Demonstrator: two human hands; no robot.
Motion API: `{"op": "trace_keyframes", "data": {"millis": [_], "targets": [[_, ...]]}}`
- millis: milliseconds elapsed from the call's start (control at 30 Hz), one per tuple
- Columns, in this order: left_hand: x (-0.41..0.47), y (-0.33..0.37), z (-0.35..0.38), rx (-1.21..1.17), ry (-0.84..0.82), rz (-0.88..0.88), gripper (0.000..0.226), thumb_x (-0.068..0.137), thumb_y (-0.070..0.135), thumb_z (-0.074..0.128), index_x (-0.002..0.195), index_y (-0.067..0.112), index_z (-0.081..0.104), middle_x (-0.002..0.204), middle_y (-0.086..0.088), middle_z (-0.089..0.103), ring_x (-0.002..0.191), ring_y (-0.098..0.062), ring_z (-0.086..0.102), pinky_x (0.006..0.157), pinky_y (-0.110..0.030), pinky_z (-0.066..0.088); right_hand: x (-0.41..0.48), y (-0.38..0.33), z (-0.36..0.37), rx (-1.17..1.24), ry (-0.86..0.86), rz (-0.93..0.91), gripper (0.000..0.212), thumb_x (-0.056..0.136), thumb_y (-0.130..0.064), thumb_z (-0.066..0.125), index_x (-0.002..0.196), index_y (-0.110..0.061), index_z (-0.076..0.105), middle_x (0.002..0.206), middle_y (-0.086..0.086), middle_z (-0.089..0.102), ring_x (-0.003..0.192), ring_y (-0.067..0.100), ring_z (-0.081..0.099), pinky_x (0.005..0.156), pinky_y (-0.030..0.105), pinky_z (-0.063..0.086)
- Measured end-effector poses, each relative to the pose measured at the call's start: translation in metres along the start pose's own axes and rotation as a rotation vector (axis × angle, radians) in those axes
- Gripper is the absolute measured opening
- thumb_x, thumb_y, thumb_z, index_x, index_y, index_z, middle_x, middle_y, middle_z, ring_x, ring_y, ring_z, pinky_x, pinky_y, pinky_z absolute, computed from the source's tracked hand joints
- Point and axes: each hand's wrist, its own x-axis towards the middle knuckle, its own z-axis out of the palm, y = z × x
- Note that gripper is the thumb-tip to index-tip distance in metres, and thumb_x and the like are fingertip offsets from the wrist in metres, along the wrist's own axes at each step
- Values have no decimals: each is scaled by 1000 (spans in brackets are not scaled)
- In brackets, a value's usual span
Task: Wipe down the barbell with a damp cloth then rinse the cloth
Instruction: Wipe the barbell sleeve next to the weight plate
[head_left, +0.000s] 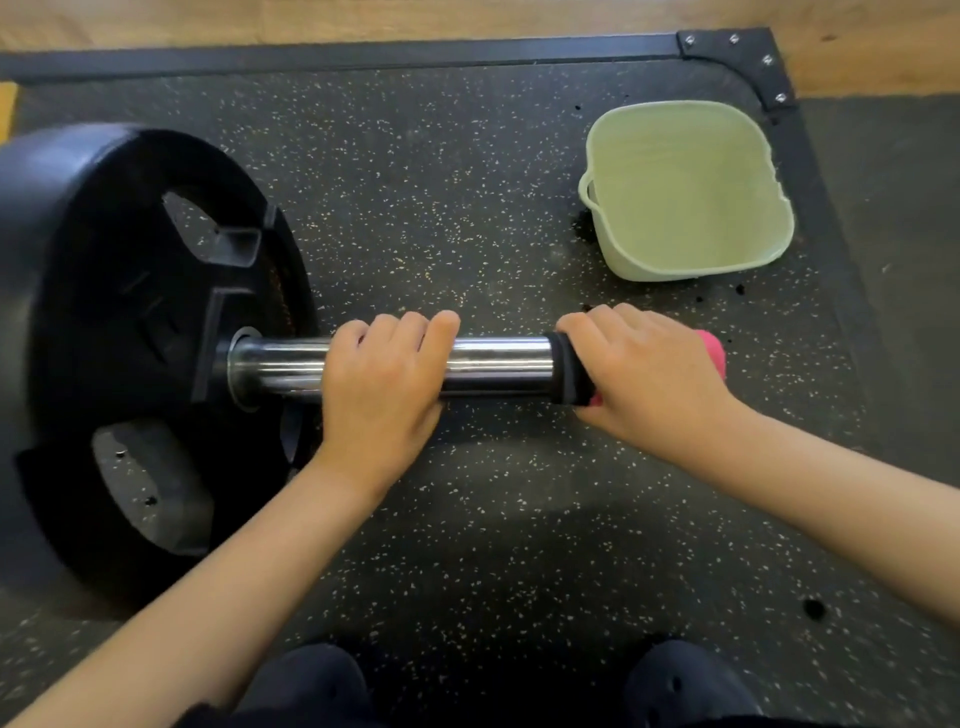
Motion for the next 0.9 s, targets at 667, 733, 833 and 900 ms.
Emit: {"op": "trace_keyframes", "data": {"millis": [667, 733, 833, 900], "targets": [[27, -6, -26, -82, -354, -76, 73, 64, 23, 73, 129, 32, 39, 66, 8, 56, 60, -26, 55, 49, -26, 22, 24, -30, -1, 69, 4, -49, 51, 46, -20, 86, 88, -7, 60, 75, 5, 62, 64, 24, 58, 55, 27, 32], [15, -5, -18, -13, -187, -33, 63, 58, 7, 74, 116, 19, 55, 62, 1, 56, 54, -29, 53, 50, -26, 19, 10, -12, 1, 59, 24, -6, 44, 50, -17, 81, 87, -8, 60, 74, 5, 61, 63, 25, 57, 54, 27, 34], [0, -2, -9, 20, -41, -15, 43, 64, -5, 62, 104, 11, 57, 65, -4, 51, 58, -30, 47, 53, -36, 27, -3, 4, -1, 47, -17, 28, 43, 52, -21, 79, 88, -8, 60, 73, 5, 59, 62, 25, 55, 53, 25, 32], [-4, -1, -6, 8, -7, -6, 42, 65, -5, 60, 103, 11, 56, 71, -4, 53, 62, -30, 48, 58, -38, 31, -2, 6, -3, 41, -74, -8, 43, 55, -25, 78, 91, -8, 60, 76, 5, 60, 64, 25, 56, 55, 26, 31]]}}
